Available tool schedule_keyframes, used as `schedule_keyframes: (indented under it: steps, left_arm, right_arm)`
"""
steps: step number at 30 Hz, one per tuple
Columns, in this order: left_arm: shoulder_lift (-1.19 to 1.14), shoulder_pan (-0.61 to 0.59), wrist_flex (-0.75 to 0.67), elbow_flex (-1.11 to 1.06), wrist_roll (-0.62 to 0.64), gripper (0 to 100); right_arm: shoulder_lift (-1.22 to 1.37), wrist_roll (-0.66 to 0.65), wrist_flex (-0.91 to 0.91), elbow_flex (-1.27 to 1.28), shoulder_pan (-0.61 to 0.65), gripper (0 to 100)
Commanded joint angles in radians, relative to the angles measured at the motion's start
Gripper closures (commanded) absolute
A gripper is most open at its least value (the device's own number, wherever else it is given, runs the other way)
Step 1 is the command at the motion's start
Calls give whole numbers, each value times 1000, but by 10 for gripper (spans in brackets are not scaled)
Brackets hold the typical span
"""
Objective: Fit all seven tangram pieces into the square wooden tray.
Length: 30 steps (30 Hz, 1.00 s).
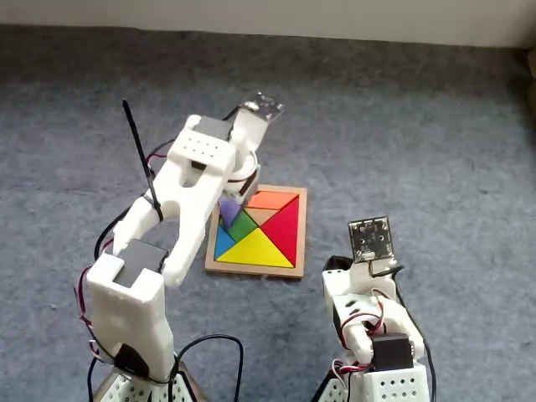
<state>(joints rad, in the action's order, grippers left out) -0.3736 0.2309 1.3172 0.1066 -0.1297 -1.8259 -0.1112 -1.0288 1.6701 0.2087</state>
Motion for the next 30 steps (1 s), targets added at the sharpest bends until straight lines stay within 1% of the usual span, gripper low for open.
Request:
schedule_keyframes:
  steps: [1, 6, 14, 16, 23, 29, 30]
  left_arm:
    - [13, -12, 84, 107, 5, 847]
    - [13, -12, 130, 136, 3, 849]
    - [4, -22, 121, 71, -5, 850]
    - [4, -35, 121, 62, -37, 850]
    - [4, -85, -25, -47, -57, 850]
    - [2, -88, -112, -94, -60, 850]
    - [2, -87, -121, -94, -80, 850]
  right_arm:
    - [-10, 2, 7, 154, -10, 993]
    - [-10, 2, 7, 154, -10, 993]
    - [-10, 2, 7, 154, -10, 993]
    - [-10, 2, 7, 154, -10, 993]
    - [-10, 2, 7, 154, -10, 993]
    - [-10, 2, 7, 154, -10, 993]
    - [-10, 2, 7, 154, -10, 993]
